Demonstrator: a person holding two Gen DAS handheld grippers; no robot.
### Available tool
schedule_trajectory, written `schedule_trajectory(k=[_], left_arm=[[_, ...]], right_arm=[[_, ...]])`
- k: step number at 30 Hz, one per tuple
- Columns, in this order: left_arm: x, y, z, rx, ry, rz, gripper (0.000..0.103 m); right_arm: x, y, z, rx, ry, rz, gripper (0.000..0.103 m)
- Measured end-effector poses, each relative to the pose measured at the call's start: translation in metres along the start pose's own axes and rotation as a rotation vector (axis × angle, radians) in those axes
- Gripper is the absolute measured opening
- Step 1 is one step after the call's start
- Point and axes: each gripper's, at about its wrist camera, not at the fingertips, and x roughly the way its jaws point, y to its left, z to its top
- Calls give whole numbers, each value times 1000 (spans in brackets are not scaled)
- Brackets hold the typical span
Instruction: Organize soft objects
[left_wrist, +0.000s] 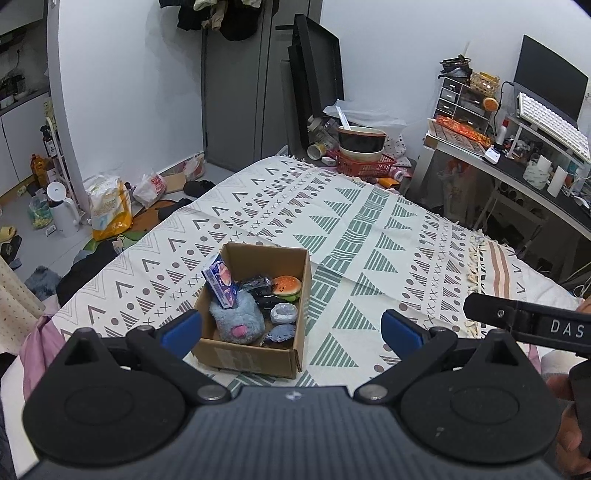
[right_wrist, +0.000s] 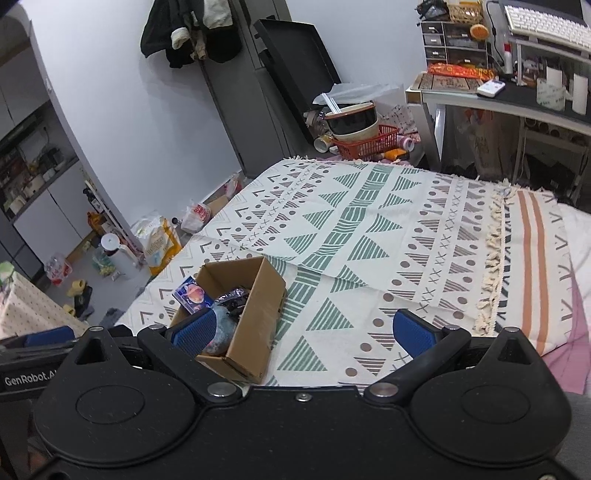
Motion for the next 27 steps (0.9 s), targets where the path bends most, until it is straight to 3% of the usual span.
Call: schedule_trajectory(k=[18, 27], left_arm=[[-14, 1, -15, 24, -12, -41, 102], [-14, 6, -21, 31, 0, -25, 102]], right_arm=[[-25, -1, -15, -62, -17, -16, 103], [-29, -2, -21, -77, -15, -13, 103]])
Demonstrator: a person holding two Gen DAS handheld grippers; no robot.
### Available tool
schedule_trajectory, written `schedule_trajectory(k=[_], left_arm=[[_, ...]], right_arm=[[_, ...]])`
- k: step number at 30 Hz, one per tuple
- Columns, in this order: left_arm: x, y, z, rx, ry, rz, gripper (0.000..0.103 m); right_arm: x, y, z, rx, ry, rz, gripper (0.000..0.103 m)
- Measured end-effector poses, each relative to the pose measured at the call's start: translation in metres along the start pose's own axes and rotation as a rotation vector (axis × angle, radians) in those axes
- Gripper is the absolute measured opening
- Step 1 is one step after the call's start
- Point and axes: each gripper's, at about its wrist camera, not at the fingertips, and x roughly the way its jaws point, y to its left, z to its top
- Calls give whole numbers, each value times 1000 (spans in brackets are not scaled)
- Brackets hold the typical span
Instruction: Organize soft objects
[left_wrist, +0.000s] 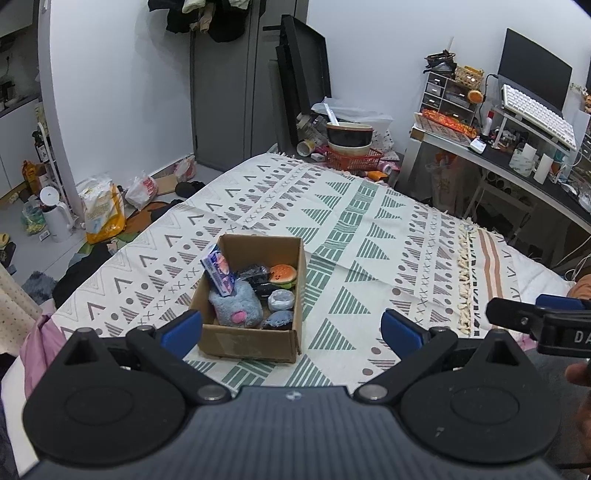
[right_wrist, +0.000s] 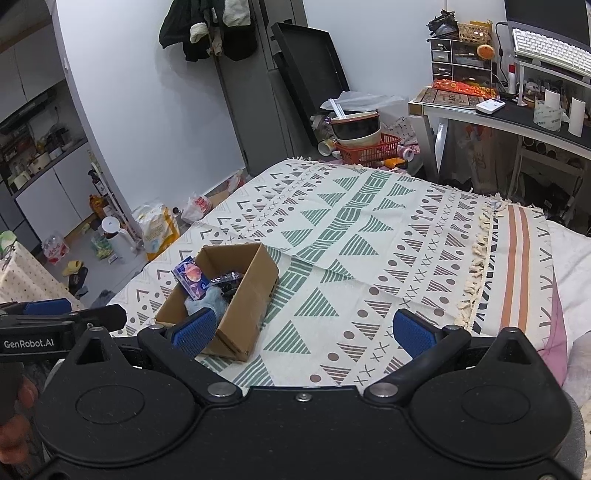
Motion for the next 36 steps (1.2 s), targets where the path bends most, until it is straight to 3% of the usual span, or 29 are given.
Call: schedule_trajectory(k=[36], left_arm=[[0, 9, -5, -3, 17, 22, 102]], right_arm=[[3, -2, -5, -13, 21, 13, 103]])
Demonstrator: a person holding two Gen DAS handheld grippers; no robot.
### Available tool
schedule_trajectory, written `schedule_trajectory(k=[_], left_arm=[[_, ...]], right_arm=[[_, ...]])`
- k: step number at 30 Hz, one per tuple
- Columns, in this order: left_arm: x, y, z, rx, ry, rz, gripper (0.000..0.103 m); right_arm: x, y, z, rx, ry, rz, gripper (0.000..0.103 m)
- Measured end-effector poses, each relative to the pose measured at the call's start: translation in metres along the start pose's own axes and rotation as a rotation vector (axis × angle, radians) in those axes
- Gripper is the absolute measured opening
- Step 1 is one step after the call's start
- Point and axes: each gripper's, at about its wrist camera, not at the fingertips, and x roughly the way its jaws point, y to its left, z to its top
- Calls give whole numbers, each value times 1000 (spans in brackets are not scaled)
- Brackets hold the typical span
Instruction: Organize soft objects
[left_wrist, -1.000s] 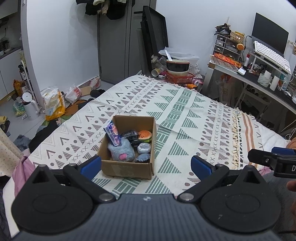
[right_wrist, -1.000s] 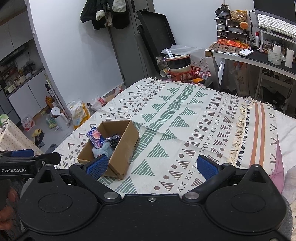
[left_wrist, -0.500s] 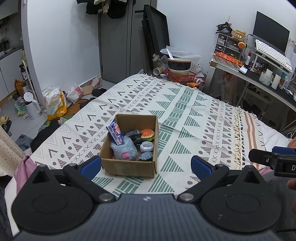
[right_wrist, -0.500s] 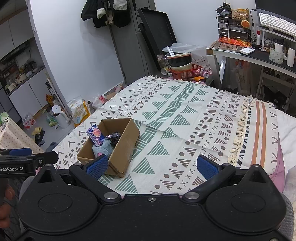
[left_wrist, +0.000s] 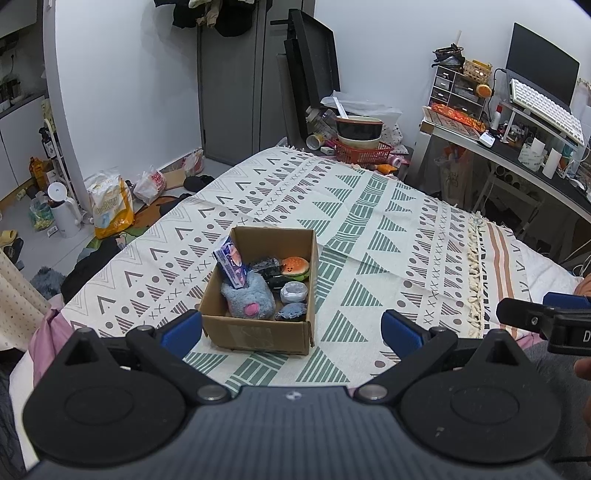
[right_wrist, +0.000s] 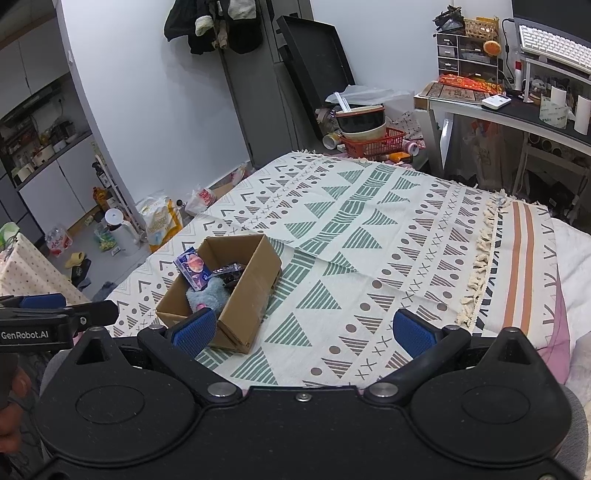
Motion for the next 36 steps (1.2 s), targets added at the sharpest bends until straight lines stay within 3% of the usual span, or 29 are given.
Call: schedule_trajectory(k=[36], left_arm=[[3, 13, -3, -29, 23, -8, 102]], right_arm=[[0, 1, 1, 7, 8, -10, 103]])
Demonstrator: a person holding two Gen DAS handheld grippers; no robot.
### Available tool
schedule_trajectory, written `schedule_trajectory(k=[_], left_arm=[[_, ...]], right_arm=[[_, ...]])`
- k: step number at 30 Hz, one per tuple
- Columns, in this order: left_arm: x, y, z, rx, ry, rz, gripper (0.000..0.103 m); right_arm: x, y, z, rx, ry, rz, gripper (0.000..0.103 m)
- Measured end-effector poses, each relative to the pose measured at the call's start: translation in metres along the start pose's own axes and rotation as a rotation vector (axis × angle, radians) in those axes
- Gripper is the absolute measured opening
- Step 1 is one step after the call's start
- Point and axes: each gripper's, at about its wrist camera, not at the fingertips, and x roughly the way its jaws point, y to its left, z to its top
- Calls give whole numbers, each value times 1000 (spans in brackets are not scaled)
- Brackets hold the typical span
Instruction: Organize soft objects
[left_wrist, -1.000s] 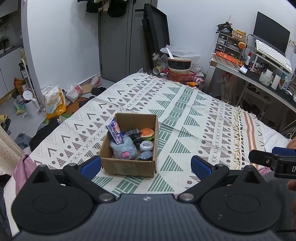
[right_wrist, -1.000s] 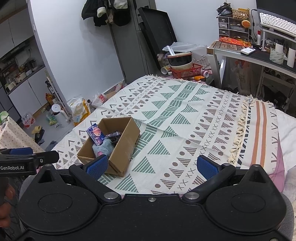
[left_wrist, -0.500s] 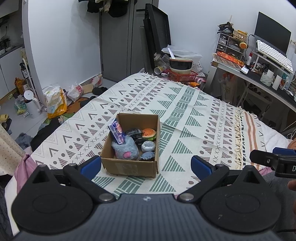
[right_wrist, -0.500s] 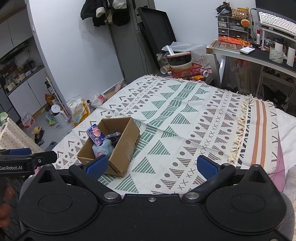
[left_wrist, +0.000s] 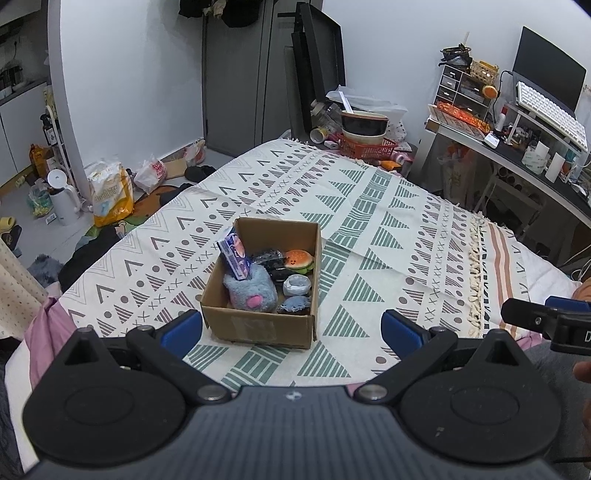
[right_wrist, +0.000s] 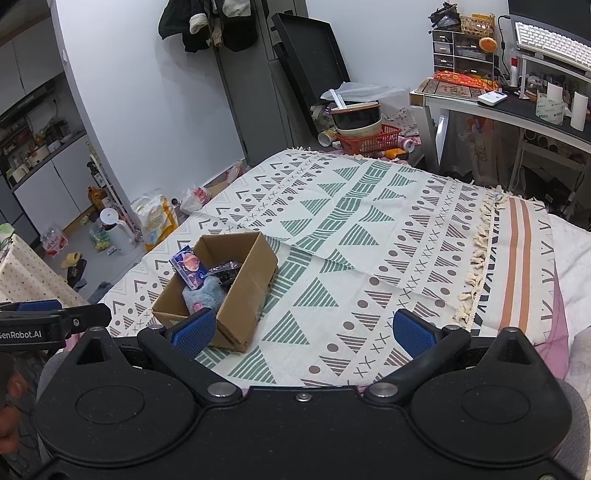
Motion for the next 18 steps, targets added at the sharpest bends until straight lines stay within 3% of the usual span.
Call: schedule_trajectory(k=[18], left_arm=[[2, -5, -2, -9, 8, -24, 102]], right_arm=[[10, -5, -7, 13, 19, -6, 103]])
